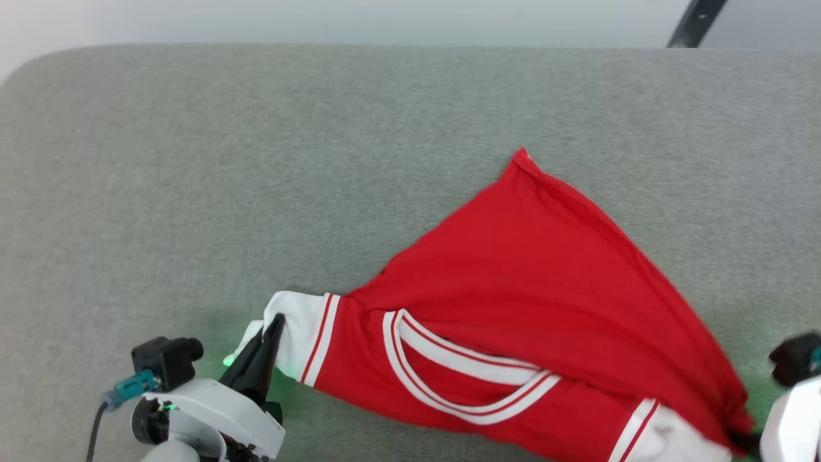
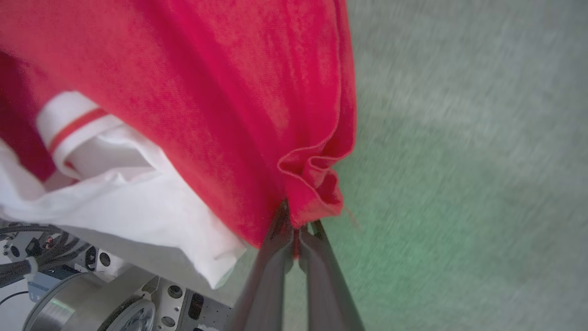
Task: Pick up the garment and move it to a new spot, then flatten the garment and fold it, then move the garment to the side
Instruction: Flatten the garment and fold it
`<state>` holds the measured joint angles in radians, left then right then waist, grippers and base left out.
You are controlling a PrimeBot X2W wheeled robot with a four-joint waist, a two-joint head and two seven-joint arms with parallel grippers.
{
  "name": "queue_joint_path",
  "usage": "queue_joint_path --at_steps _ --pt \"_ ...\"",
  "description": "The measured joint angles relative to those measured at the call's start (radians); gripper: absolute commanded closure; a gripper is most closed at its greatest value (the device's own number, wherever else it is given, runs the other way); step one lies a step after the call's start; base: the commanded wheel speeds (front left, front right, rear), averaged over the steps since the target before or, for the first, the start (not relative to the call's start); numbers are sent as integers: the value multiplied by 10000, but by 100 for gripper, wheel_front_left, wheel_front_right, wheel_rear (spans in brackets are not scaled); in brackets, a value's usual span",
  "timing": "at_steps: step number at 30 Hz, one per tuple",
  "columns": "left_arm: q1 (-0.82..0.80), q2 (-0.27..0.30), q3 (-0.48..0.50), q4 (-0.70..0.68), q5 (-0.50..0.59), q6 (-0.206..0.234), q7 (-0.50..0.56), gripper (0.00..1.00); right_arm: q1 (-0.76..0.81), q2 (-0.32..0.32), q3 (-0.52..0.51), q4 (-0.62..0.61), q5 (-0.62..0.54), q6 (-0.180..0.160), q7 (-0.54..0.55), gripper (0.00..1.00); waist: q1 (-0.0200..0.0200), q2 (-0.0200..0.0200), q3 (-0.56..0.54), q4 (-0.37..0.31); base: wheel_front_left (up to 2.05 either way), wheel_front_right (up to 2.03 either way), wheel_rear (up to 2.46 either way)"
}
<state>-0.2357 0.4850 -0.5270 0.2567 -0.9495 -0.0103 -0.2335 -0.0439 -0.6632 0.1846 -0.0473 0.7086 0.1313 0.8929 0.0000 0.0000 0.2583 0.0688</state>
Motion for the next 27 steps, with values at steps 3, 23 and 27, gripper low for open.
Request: queue_joint_path --at_steps 3,23,27 --pt "-2 71 15 -54 2 35 19 100 891 564 -253 -541 -230 0 268 100 0 0 -46 -264 0 0 0" --pt "-220 -102 -221 -130 259 132 40 100 -192 1237 -1906 -3135 -1628 0 -56 0 0 0 224 -306 0 0 0" --pt "-383 -274 -288 -119 278 12 8 100 -2234 1030 -947 -2761 -2104 0 -209 0 0 0 453 -153 0 0 0"
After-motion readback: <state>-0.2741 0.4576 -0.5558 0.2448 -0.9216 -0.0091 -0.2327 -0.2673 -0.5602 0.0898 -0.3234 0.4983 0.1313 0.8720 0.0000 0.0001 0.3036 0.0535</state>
